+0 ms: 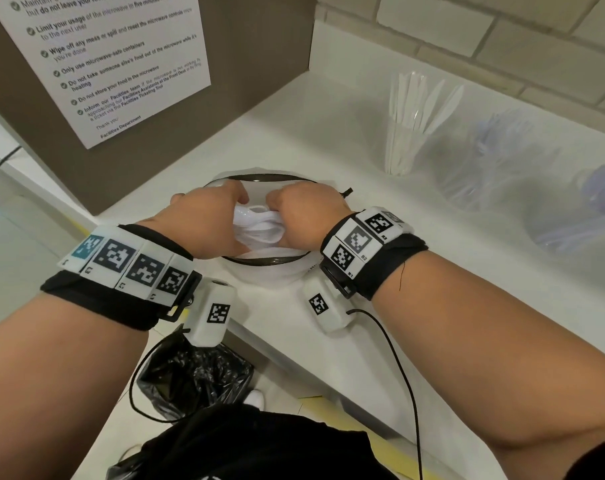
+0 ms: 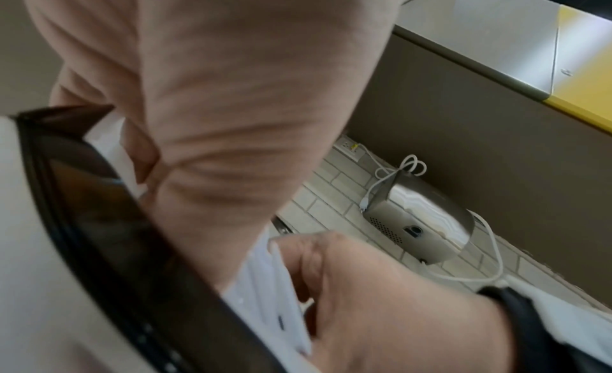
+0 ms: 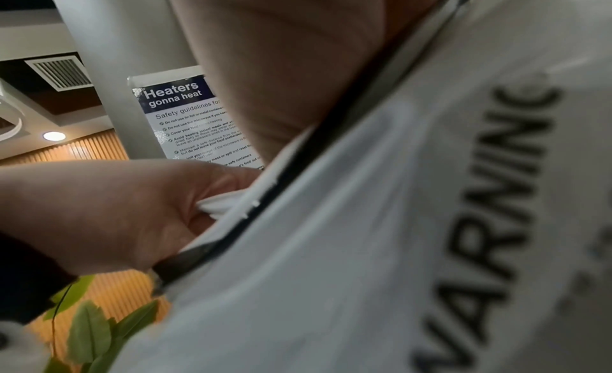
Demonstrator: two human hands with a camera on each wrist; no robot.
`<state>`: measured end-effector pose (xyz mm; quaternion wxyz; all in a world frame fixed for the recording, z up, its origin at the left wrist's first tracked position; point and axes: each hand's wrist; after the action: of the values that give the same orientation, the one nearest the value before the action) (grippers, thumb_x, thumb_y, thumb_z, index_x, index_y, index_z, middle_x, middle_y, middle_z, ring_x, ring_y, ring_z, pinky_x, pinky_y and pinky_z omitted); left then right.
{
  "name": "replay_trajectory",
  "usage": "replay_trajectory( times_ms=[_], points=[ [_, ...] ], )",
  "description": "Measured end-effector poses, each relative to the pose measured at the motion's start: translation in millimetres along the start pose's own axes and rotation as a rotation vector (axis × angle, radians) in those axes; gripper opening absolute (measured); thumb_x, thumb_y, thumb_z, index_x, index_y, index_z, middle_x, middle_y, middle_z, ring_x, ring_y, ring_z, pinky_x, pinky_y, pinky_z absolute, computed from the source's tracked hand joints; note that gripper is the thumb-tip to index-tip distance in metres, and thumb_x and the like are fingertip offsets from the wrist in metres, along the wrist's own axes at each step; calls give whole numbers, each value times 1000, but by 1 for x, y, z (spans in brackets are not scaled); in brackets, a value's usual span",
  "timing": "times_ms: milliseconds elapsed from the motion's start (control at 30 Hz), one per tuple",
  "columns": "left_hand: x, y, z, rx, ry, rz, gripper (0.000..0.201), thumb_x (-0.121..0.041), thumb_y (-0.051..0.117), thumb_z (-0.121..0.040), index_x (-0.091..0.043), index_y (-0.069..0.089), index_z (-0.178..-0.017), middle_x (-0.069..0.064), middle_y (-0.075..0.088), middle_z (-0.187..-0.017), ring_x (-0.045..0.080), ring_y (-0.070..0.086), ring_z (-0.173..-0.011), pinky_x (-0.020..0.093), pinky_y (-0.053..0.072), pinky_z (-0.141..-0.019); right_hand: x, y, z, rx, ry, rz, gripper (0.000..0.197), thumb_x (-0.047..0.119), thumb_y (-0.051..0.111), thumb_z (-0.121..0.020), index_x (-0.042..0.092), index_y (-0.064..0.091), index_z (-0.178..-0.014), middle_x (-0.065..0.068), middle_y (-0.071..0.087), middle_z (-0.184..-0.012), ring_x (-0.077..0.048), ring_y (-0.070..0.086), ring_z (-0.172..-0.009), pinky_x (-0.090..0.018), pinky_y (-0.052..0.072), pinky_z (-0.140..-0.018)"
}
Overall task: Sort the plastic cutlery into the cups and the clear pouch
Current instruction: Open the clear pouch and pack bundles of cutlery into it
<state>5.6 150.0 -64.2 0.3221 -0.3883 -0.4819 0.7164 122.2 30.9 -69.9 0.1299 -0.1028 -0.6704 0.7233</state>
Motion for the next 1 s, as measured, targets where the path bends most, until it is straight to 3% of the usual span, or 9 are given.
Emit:
replay_trajectory(
  times_ms=[133,200,400,533,667,733,833,900,1000],
  points=[
    [4,-5,1,-23,-2,54,59,-35,82,-64,-25,51,-113,-4,58,-89,19,55,-78,26,39,-56,-3,2,3,25,-11,-108,20,27,64,-81,19,51,-95,1,49,-80,-22,46,-74,-28,34,-60],
    [4,-7,2,-40,10,78,57,-36,83,-63,-26,53,-111,-6,57,-84,16,55,-74,24,38,-52,-4,2,3,52,-8,-126,16,24,62,-80,19,51,-91,0,51,-84,-21,47,-79,-29,36,-64],
    [6,-17,5,-81,47,161,45,-35,83,-64,-27,60,-103,-5,66,-90,16,60,-78,27,42,-60,-13,-3,5,86,36,-243,10,20,58,-80,19,53,-89,-2,58,-89,-20,51,-82,-27,38,-70],
    [5,-16,4,-74,74,132,53,-41,79,-69,-25,61,-116,-8,66,-103,12,56,-85,25,40,-74,-20,-11,9,83,41,-401,27,15,57,-85,12,55,-112,-2,56,-93,-19,50,-83,-24,33,-68],
    [-3,-8,0,-28,104,-27,52,-51,73,-70,-25,58,-113,-9,63,-97,11,52,-74,24,40,-64,-22,-21,11,0,58,-601,33,11,61,-85,12,56,-118,2,55,-95,-17,51,-86,-21,38,-64],
    [-9,-8,-1,19,80,-63,56,-48,74,-69,-27,57,-118,-5,64,-101,15,57,-82,27,45,-66,-22,-28,12,-57,99,-797,26,14,66,-82,19,60,-107,5,61,-91,-16,57,-88,-23,45,-75],
    [-19,-13,-3,100,37,-153,56,-37,73,-71,-27,55,-123,-8,54,-83,14,54,-73,27,41,-60,-20,-38,14,-224,104,-1201,13,16,66,-71,21,64,-82,3,67,-81,-28,67,-92,-41,50,-94],
    [-26,-18,-8,137,4,-213,55,-38,71,-74,-24,55,-125,-5,54,-87,19,56,-83,29,43,-67,-19,-45,15,-353,113,-1469,10,8,62,-69,13,62,-78,0,64,-71,-32,67,-85,-44,52,-92],
    [-31,-30,-12,172,-122,-290,52,-52,68,-77,-26,57,-121,0,59,-103,25,53,-100,41,41,-94,-23,-59,14,-500,132,-1840,12,-2,55,-72,7,59,-80,-3,58,-64,-23,64,-65,-43,53,-81]
  ],
)
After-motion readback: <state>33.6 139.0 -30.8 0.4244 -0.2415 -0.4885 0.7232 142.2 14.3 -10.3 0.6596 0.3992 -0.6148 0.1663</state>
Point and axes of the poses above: each hand's wrist, its own z-axis away from the middle knuckle, its own y-axis out of the palm, x = y × z
